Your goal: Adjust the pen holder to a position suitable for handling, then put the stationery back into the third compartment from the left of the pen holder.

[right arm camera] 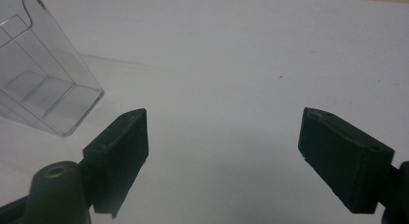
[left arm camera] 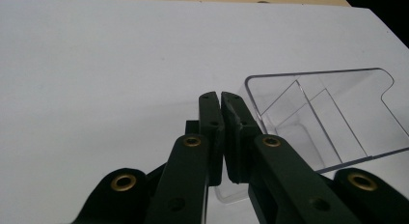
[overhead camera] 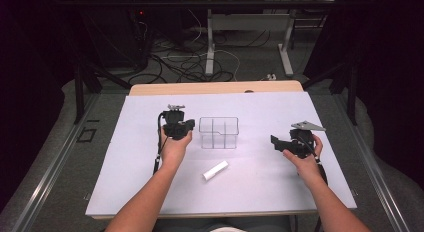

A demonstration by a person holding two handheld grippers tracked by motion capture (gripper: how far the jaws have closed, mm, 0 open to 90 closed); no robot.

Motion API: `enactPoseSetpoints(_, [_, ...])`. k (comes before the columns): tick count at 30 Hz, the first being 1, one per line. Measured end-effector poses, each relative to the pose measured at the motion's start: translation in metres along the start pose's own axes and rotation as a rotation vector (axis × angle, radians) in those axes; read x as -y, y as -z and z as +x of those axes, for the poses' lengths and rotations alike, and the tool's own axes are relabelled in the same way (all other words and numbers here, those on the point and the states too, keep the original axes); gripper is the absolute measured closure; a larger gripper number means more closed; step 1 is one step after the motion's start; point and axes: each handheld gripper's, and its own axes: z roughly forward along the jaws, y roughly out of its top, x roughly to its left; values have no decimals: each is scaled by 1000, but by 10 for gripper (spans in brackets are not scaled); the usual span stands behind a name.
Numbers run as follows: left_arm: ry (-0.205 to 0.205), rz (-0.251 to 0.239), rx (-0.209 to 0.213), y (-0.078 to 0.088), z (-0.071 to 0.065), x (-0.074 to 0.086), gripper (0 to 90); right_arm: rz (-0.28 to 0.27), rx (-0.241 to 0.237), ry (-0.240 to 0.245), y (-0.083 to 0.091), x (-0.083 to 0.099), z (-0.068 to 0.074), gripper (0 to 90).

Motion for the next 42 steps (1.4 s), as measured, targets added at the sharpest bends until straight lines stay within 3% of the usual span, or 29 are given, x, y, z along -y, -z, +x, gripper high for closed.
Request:
enactPoseSetpoints(6, [-10, -12, 25, 11, 11, 0, 803, -4, -13, 31, 1, -1, 3, 284])
enactPoseSetpoints(10, [14, -29, 54, 18, 18, 0, 742, -6, -28, 25, 3, -2, 4, 306])
enactPoseSetpoints(17, [-27, -38, 78, 26, 26, 7, 630, 0, -72, 29, 3, -4, 4, 355])
enactPoseSetpoints(25, [-49, -56, 97, 34, 39, 18, 474, 10, -89, 118, 4, -9, 7, 355])
enactPoseSetpoints(29, [-83, -43, 94, 35, 44, 24, 375, -4, -100, 123, 5, -11, 9, 342])
enactPoseSetpoints(33, [-125, -70, 106, 36, 48, 28, 292, -4, -109, 123, 4, -8, 11, 318])
enactPoseSetpoints(36, [-131, -57, 86, 40, 51, 30, 250, 16, -131, 160, 0, -6, 11, 230])
enactPoseSetpoints(38, [-136, -50, 79, 42, 53, 32, 250, 41, -127, 193, -2, -4, 12, 228])
enactPoseSetpoints(39, [-150, -50, 79, 42, 54, 33, 245, 40, -119, 217, -3, -4, 13, 227])
enactPoseSetpoints(42, [-215, -49, 57, 43, 58, 38, 188, 47, -136, 224, -3, -4, 16, 212])
